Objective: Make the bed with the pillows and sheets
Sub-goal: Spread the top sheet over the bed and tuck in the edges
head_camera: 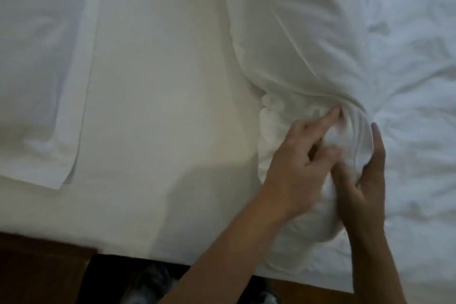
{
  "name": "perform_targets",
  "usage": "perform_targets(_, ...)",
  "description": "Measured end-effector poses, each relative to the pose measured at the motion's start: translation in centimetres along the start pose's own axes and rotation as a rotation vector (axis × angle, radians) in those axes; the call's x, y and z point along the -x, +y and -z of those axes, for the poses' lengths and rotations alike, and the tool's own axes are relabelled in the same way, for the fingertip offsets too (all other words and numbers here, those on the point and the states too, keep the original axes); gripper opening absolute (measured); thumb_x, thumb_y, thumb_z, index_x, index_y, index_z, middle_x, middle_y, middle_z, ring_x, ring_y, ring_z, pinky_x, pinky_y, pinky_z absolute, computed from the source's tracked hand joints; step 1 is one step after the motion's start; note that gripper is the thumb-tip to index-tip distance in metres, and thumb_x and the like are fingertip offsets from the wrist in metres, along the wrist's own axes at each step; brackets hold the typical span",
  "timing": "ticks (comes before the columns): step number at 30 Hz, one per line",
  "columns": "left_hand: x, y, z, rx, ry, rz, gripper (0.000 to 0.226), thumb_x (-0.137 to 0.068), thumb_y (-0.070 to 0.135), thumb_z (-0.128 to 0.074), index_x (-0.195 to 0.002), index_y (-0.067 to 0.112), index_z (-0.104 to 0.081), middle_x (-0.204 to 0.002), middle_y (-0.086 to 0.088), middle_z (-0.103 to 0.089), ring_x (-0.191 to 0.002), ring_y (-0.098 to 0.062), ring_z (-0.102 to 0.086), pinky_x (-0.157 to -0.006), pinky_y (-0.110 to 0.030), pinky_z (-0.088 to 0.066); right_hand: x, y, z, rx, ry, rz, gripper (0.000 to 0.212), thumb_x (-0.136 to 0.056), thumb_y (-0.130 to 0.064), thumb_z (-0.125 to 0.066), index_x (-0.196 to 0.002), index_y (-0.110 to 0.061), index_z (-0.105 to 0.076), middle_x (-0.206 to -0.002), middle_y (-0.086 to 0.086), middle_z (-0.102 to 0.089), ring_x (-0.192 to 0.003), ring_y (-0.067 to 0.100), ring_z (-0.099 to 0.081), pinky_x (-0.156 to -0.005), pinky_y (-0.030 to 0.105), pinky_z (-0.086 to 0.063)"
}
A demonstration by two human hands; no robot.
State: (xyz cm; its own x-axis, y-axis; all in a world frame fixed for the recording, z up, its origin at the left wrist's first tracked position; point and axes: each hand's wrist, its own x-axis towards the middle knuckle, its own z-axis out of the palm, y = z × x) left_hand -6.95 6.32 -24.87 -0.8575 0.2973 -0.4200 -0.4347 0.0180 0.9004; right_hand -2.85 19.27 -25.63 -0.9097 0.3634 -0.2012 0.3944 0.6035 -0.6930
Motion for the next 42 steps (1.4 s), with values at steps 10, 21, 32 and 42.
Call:
perform_targets(10,-4.8,-2.3,-4.3,-0.028,-0.300,0.113,0.043,-0.103,0.021,-0.042,-0.146,0.020,-0.041,-0.149,0.005,-0.042,-0.131,-0.003,-0.040,-0.105,-0.008,-0.025,-4.3,5.5,3.3,0.096,0.220,-0.045,0.049,-0.087,-0.049,-0.053,-0.127,-0.020,-0.053,-0.114,-0.001,-0.061,-0.096,0.006,-0.059,-0.081,0.017,-0.045)
perform_targets(21,-6.6,-8.8,0.9,-0.061,0.664,0.392,0.068,-0.088,0.032,-0.068,-0.146,0.014,-0.036,-0.143,-0.004,-0.046,-0.127,-0.018,-0.049,-0.101,-0.024,-0.038,-5.3,8.0,-0.1,0.310,-0.032,-0.063,0.048,-0.090,-0.051,-0.055,-0.122,-0.015,-0.050,-0.092,-0.002,-0.059,-0.075,0.014,-0.046,-0.066,0.027,-0.030)
perform_targets(32,-3.2,-4.6,-3.8,-0.033,0.295,0.113,0.044,-0.072,0.028,-0.084,-0.111,0.026,-0.065,-0.100,0.016,-0.070,-0.092,0.003,-0.066,-0.077,-0.013,-0.052,-4.8,11.1,0.4,0.269,0.064,-0.113,0.064,-0.094,-0.055,-0.045,-0.149,-0.030,-0.025,-0.125,0.008,-0.053,-0.110,0.024,-0.052,-0.078,0.030,-0.036)
perform_targets(42,4.9,-3.3,6.2,-0.290,0.345,0.094,0.036,-0.064,0.026,-0.084,-0.093,0.030,-0.062,-0.075,0.036,-0.065,-0.076,0.018,-0.061,-0.063,-0.002,-0.043,-0.2,3.4,-4.3,-0.035,-0.272,-0.232,0.054,-0.085,-0.056,-0.059,-0.126,-0.022,-0.053,-0.102,0.001,-0.068,-0.092,0.022,-0.063,-0.080,0.037,-0.051)
